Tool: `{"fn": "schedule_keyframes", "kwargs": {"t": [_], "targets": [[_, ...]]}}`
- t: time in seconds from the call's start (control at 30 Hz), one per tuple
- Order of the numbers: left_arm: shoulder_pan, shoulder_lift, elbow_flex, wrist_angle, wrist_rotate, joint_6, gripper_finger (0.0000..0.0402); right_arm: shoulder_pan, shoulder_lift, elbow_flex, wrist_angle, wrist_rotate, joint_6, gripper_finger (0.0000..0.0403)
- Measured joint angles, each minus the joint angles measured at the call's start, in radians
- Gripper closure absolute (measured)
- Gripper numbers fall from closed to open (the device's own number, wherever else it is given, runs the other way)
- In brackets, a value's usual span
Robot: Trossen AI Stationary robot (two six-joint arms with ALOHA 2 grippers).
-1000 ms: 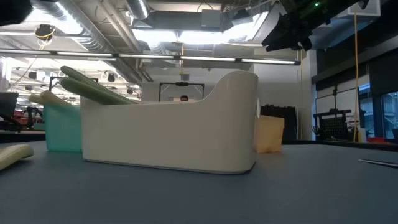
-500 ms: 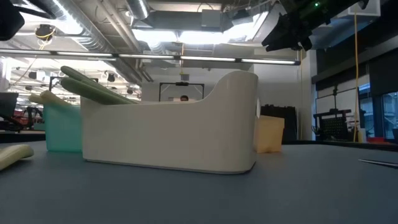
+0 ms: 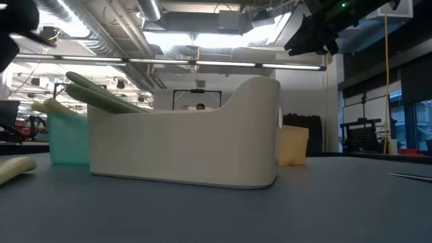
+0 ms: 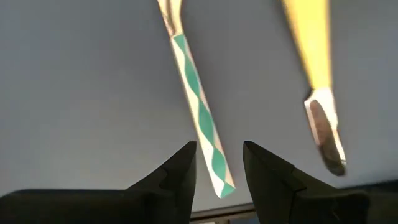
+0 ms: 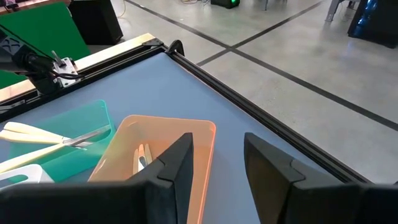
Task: Sort silverware by color (type)
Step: Put the blue table knife into the orange bin
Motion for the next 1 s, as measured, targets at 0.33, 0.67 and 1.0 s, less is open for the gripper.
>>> {"fn": "schedule_keyframes", "kwargs": {"t": [0.33, 0.67, 1.0], "targets": [[0.0, 0.061, 0.0, 0.025, 0.026, -0.001, 0.0277, 0.0, 0.0, 0.0, 0.0, 0.0, 0.0, 0.0274], [0.0, 0.072, 0.0, 0.041, 0.037, 0.026, 0.0276, 0.0, 0.0, 0.0, 0.0, 0.0, 0.0, 0.0274], [0.0, 0.072, 0.0, 0.037, 0.074, 0.027, 0.0277, 0.0, 0.0, 0.0, 0.0, 0.0, 0.0, 0.0274]]}}
